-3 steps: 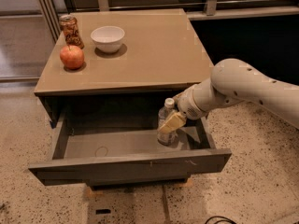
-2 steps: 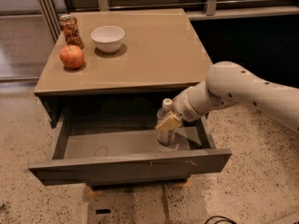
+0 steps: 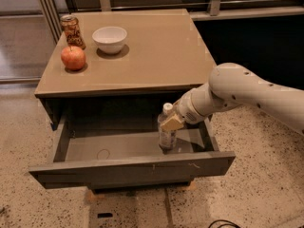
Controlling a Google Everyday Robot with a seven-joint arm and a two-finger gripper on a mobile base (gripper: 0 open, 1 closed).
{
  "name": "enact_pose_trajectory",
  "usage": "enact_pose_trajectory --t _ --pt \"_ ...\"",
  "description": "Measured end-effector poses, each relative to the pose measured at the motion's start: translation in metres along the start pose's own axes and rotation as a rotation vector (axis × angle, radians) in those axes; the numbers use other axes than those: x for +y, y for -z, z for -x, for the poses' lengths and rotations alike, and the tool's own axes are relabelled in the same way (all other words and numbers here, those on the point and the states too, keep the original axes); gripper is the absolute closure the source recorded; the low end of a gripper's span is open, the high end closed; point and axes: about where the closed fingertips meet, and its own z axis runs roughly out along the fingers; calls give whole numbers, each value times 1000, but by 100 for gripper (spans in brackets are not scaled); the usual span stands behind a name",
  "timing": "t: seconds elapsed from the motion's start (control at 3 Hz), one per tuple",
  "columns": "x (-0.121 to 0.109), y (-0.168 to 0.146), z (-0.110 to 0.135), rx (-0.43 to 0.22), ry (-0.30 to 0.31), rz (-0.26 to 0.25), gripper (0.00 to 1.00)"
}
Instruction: Pick blue plastic bottle from top drawer and place on counter
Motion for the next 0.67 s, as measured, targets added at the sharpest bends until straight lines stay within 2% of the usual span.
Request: enact_pose_trajectory --t 0.33,0.67 --pt "0 2 2 -1 2 1 100" --pt "4 17 23 -6 19 10 100"
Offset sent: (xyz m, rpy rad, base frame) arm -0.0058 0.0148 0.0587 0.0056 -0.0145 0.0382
